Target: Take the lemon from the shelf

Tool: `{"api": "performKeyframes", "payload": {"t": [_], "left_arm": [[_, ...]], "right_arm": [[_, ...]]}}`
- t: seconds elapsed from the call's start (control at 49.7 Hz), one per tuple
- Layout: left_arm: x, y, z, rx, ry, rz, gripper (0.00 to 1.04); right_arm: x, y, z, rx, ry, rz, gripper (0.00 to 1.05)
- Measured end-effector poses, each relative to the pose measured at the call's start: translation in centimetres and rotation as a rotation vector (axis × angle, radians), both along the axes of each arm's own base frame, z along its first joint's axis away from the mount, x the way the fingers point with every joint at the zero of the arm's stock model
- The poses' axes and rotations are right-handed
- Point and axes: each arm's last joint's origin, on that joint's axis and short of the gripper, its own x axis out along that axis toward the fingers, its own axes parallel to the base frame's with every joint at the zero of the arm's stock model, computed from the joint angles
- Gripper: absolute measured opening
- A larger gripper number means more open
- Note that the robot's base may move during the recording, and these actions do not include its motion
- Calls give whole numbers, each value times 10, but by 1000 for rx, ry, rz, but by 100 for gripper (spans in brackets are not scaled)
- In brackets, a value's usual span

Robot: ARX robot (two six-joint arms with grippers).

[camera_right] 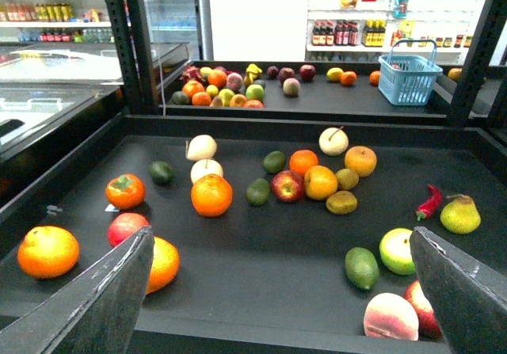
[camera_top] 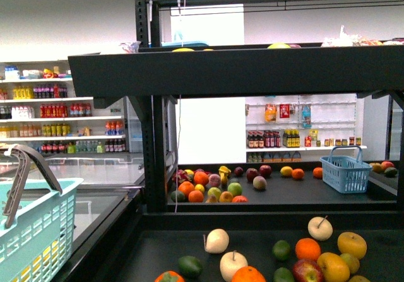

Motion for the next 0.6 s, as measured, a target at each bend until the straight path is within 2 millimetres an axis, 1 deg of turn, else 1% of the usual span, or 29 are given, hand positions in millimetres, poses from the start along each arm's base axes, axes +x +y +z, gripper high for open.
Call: {"api": "performKeyframes", "payload": {"t": [0.141,0.221,0.402,0.463,0.503,0.604], "left_arm": [[-3,0,-2,0,-3,0,2],[-4,0,-10,0,-10,0,2],[-7,0,-9,0,-13,0,2],[-13,0,-14,0,20,0,2],[-16,0,-13,1,6,0,2],[-18,0,-12,1,-8,0,2]], "right_arm": [[0,0,0,0,0,0,97],[0,0,0,0,0,0,97],[0,0,0,0,0,0,97],[0,0,0,0,0,0,97],[0,0,0,0,0,0,97],[0,0,0,0,0,1,97]]}}
